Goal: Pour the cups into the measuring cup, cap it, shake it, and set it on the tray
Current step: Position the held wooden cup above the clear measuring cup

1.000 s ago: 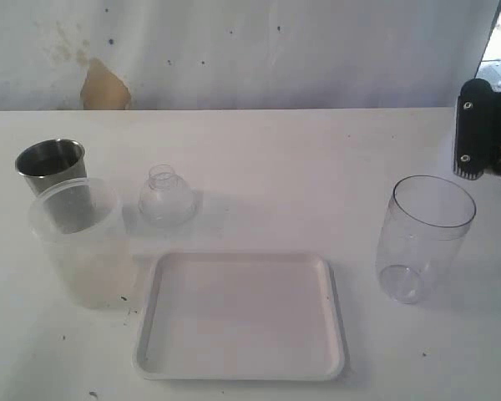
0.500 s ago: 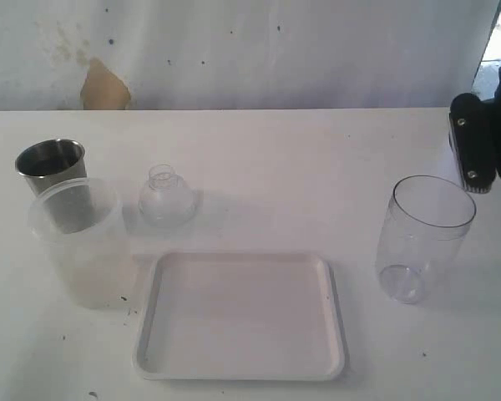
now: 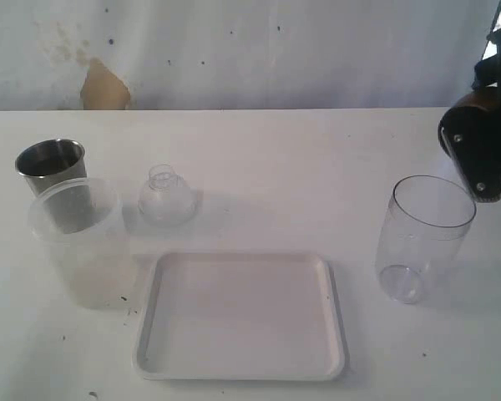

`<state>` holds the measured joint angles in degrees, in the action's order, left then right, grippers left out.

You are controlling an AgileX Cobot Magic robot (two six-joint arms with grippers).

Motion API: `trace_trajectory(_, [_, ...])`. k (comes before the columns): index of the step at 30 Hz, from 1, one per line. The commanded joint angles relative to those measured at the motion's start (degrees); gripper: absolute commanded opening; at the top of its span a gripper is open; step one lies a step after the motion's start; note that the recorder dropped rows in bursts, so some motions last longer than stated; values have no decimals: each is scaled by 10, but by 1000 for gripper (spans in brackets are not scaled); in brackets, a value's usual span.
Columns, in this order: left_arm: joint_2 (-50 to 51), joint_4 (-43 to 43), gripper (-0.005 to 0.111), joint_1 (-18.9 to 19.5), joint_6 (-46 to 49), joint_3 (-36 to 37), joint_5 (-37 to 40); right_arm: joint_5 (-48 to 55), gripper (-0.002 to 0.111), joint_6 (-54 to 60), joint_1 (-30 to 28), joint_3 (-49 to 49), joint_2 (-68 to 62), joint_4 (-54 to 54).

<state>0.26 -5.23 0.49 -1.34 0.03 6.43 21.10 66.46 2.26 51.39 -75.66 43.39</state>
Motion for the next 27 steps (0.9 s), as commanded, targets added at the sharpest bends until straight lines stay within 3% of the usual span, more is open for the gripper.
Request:
trace_trajectory(1, [-3,-3,0,1,1,0,-8,-11,0,35,0,-1,1,3])
trace_trajectory(27, [-3,-3,0,1,1,0,-8,-32,0,135,0,-2,1,3])
